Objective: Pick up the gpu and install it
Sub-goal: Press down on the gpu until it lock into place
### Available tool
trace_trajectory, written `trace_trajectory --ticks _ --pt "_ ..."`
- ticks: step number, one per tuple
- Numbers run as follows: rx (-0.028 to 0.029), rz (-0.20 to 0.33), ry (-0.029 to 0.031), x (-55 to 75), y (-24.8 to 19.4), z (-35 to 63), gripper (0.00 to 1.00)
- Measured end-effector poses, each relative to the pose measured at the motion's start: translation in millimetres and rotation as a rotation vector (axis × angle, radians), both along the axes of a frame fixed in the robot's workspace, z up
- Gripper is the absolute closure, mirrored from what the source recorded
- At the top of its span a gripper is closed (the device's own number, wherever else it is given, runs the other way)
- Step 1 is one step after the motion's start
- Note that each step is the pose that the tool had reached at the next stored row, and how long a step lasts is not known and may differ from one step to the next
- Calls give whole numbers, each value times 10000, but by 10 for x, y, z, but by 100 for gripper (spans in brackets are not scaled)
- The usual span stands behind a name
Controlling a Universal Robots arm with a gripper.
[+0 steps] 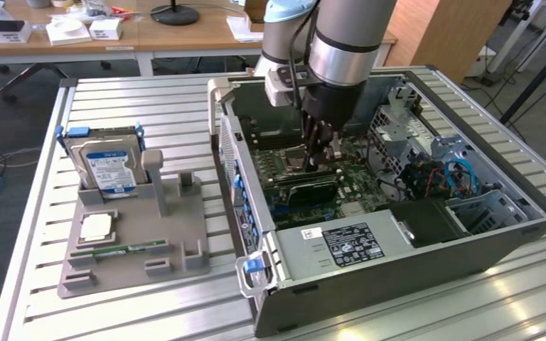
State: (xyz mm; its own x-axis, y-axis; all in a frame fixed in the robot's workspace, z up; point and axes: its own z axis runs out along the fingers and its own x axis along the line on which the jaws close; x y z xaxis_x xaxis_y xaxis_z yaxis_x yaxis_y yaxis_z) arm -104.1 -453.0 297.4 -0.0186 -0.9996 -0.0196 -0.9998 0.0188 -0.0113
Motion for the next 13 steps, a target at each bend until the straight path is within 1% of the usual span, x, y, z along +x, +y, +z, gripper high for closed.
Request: trace_trajectory --ticks 7,13 --pt "0 0 0 0 0 188 90" --pt "1 0 0 0 0 324 90"
